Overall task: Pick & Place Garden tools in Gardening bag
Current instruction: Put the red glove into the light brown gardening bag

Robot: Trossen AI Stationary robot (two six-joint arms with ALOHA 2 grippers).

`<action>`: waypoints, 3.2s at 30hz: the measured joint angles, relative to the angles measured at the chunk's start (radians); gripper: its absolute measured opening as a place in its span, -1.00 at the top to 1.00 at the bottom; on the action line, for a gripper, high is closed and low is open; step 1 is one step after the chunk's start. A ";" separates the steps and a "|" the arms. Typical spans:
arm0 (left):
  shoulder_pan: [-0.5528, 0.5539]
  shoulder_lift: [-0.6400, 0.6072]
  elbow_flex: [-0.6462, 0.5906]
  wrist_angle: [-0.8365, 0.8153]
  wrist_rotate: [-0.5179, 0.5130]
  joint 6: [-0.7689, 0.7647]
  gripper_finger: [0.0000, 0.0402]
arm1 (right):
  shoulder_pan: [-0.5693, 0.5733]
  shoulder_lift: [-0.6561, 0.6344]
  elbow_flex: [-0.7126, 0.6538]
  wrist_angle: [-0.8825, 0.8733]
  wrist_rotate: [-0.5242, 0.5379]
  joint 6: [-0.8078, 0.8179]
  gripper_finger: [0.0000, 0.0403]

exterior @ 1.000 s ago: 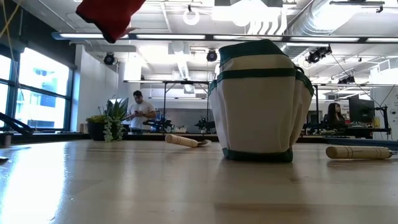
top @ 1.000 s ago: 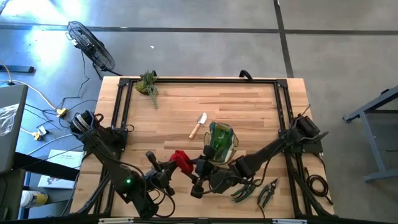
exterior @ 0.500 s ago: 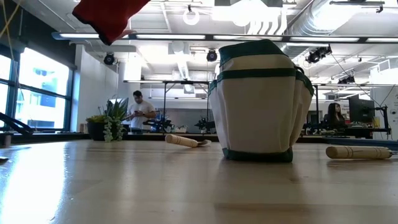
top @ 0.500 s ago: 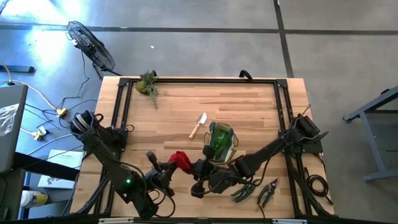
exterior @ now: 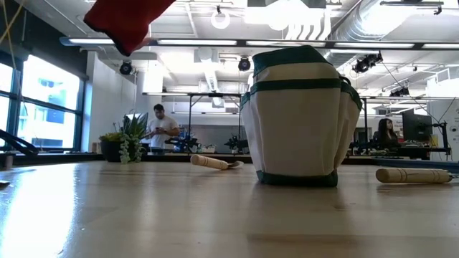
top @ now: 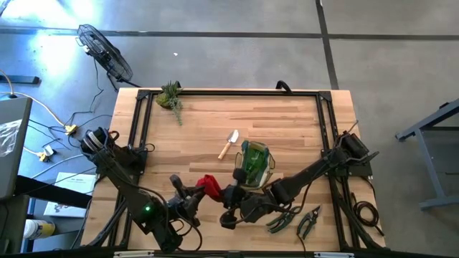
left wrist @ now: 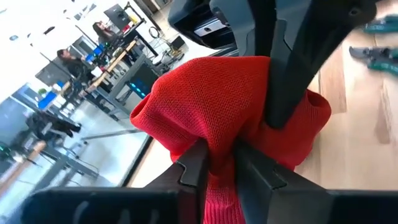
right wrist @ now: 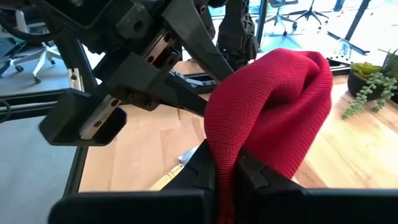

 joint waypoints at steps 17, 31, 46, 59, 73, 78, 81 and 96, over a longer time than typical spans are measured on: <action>0.000 0.000 0.001 0.005 0.068 0.174 0.69 | 0.031 0.000 0.000 -0.058 0.017 -0.004 0.96; 0.000 0.000 0.002 0.001 0.122 0.142 0.69 | 0.034 0.000 0.000 -0.076 0.020 -0.007 0.97; 0.000 0.000 0.000 -0.008 0.136 0.089 0.01 | 0.044 0.000 0.000 -0.101 0.034 -0.007 0.97; 0.000 0.000 0.000 -0.253 0.210 -0.095 -0.29 | 0.189 -0.055 0.000 -0.455 0.292 0.270 0.97; 0.000 0.000 0.000 -0.293 0.305 -0.175 -0.29 | 0.264 -0.201 0.001 -0.624 0.540 0.384 0.97; 0.000 0.000 0.000 -0.290 0.331 -0.176 -0.29 | 0.195 -0.201 0.001 -0.819 0.476 0.582 0.97; 0.000 0.000 0.000 -0.291 0.358 -0.180 -0.29 | 0.163 -0.205 0.001 -1.005 0.437 0.740 0.97; 0.000 0.000 0.000 -0.293 0.408 -0.227 -0.29 | 0.028 -0.167 0.000 -1.033 0.125 0.773 0.97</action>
